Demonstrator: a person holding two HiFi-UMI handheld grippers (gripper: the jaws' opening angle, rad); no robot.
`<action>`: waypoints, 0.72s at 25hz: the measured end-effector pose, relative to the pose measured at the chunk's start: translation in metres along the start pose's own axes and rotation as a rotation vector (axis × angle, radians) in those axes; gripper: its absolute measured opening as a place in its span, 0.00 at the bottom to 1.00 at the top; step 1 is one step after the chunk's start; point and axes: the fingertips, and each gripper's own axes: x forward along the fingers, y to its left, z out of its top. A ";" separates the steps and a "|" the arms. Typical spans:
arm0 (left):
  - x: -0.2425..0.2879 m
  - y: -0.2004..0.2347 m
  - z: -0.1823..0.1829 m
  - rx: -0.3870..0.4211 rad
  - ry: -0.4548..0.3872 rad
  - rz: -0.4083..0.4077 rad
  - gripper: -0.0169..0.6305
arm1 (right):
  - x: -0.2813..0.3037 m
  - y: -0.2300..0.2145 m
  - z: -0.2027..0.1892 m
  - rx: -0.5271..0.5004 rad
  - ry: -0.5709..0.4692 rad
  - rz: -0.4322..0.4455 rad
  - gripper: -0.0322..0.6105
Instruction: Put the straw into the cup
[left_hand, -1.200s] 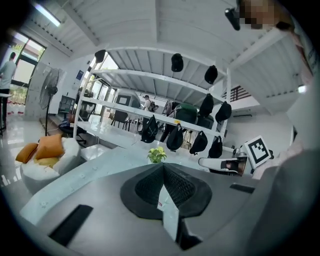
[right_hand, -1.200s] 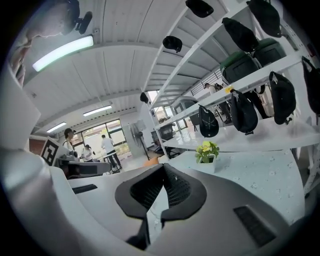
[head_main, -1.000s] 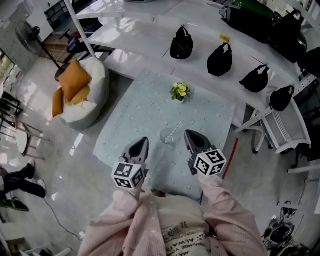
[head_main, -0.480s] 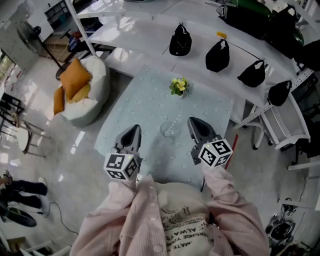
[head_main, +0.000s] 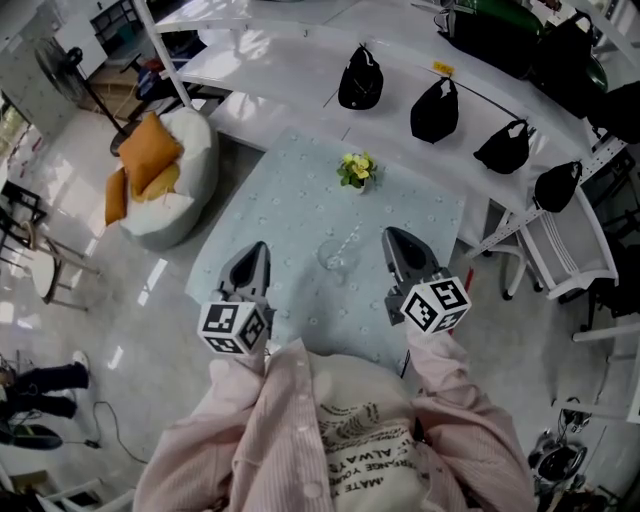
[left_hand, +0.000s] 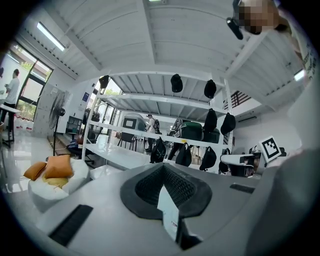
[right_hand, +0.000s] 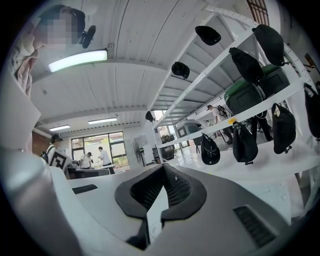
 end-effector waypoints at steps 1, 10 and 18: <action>0.000 0.000 0.000 -0.010 -0.005 -0.003 0.03 | -0.001 -0.001 0.001 -0.001 -0.002 -0.005 0.05; 0.001 0.001 -0.003 0.016 0.018 0.003 0.03 | -0.004 -0.005 -0.001 -0.004 -0.001 -0.025 0.05; 0.000 0.001 -0.007 0.007 0.016 0.003 0.03 | -0.005 -0.007 -0.004 -0.008 0.002 -0.033 0.05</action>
